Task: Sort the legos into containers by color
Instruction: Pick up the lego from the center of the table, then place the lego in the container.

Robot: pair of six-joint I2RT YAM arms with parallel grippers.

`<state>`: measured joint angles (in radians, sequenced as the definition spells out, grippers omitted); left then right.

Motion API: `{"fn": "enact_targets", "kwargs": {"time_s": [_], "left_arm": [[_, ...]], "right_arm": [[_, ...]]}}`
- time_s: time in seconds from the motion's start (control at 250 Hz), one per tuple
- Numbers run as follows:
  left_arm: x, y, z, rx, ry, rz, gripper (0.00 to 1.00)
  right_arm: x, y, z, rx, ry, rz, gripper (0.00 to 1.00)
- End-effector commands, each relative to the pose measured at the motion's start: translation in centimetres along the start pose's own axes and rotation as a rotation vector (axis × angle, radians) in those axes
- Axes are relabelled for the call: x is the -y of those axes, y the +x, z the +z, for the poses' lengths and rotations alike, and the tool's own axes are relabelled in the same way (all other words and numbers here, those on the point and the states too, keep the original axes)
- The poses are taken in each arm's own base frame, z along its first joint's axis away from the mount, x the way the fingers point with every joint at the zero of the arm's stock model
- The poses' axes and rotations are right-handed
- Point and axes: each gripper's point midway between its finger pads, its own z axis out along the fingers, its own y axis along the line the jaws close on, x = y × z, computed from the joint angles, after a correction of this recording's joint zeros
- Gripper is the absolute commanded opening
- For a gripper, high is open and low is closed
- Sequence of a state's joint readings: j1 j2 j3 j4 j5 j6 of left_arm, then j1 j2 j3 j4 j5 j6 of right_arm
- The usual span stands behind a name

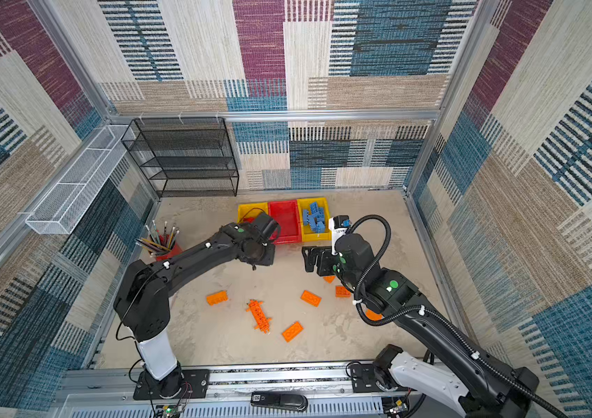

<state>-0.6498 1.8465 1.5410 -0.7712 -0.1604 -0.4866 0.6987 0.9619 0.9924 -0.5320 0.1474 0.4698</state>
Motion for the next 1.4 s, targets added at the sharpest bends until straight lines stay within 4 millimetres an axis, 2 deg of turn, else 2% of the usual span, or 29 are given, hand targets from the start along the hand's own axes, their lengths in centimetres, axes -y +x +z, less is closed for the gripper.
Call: {"fn": "enact_targets", "kwargs": {"time_s": [0.0,0.156,0.26,0.352,0.444,0.56,0.604,0.772,0.844,0.98,1.1,1.272,1.4], "left_arm": [[-1.9,-3.1,0.0,0.038,-0.032,0.029,0.2],[-4.8,-7.9,1.2,0.061,-0.045,-0.051,0.2],[-6.2,-10.0,2.8,0.055,-0.039,-0.107,0.2],[-6.6,-11.5,4.3,0.046,-0.024,-0.132,0.22],[-7.1,-12.5,5.5,0.03,-0.028,-0.145,0.31],[-7.3,-13.3,6.7,0.017,-0.013,-0.155,0.51],[-7.2,-13.5,6.9,0.014,-0.008,-0.155,0.55],[-6.7,-14.0,6.2,0.034,0.026,-0.17,0.7],[-6.4,-14.0,5.2,0.05,0.053,-0.18,0.72],[-6.4,-12.8,2.8,0.085,0.084,-0.21,0.72],[-7.2,-10.4,0.5,0.119,0.091,-0.243,0.72],[-8.0,-5.1,-2.2,0.14,0.122,-0.291,0.72],[-7.9,-0.4,-3.5,0.141,0.141,-0.309,0.72]], "right_arm": [[-1.3,-1.2,0.5,0.029,-0.048,-0.009,0.99],[-2.4,-1.8,1.8,0.017,-0.072,-0.024,0.99],[-2.8,-1.7,2.9,0.004,-0.081,-0.037,0.99],[-3.1,-1.5,3.9,-0.011,-0.084,-0.049,0.99],[-3.3,-1.3,4.7,-0.022,-0.088,-0.057,0.99],[-3.6,-1.3,5.1,-0.024,-0.1,-0.067,0.99],[-3.7,-1.2,5.2,-0.026,-0.109,-0.074,0.99],[-3.1,-0.4,5.9,-0.064,-0.077,-0.089,0.99],[-2.9,0.4,6.5,-0.101,-0.068,-0.095,0.99],[-3.7,1.8,7.2,-0.152,-0.127,-0.108,0.99],[-2.9,3.0,7.9,-0.178,-0.095,-0.084,0.99],[-1.9,3.7,8.0,-0.143,-0.084,-0.076,0.99],[-3.0,3.8,7.4,-0.143,-0.15,-0.067,0.99]]}}
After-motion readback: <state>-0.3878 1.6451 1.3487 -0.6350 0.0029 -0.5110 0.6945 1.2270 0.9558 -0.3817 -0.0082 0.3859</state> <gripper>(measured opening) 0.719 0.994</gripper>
